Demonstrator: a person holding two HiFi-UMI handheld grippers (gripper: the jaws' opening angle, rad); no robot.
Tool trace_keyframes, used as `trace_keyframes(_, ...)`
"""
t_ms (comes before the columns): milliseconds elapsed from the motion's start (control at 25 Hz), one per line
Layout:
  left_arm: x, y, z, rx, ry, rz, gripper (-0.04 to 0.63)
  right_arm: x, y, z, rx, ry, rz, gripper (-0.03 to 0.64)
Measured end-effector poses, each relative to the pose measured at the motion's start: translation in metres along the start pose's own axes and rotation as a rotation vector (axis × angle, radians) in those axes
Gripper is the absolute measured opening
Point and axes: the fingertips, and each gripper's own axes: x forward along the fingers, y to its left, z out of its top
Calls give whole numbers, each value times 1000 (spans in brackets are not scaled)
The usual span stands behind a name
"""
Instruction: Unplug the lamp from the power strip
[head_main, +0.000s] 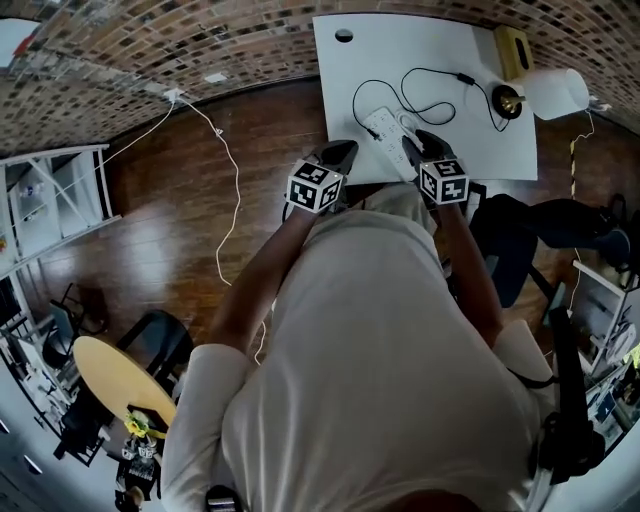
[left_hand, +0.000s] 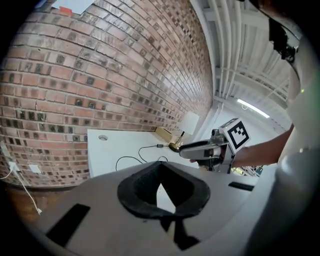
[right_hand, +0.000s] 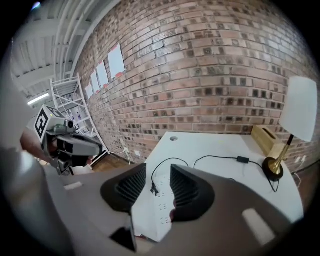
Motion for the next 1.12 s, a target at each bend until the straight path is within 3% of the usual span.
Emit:
trace_keyframes(200, 1, -23, 20, 25, -43, 29, 0, -28, -1, 10, -38, -61, 65, 149)
trace_keyframes(400, 9, -49, 37, 11, -66, 65, 0, -73, -24, 25, -93, -64, 6, 149)
trace_keyframes(640, 31, -112, 50, 29, -96, 49, 0, -128, -52, 33, -104, -141, 41, 144)
trace_keyframes(920, 25, -156, 67, 25, -162, 69, 0, -156, -71, -13, -107, -95, 76, 138)
trace_keyframes(1120, 15, -187, 47, 10, -179, 83, 0, -179, -69, -38, -107, -93, 101, 129)
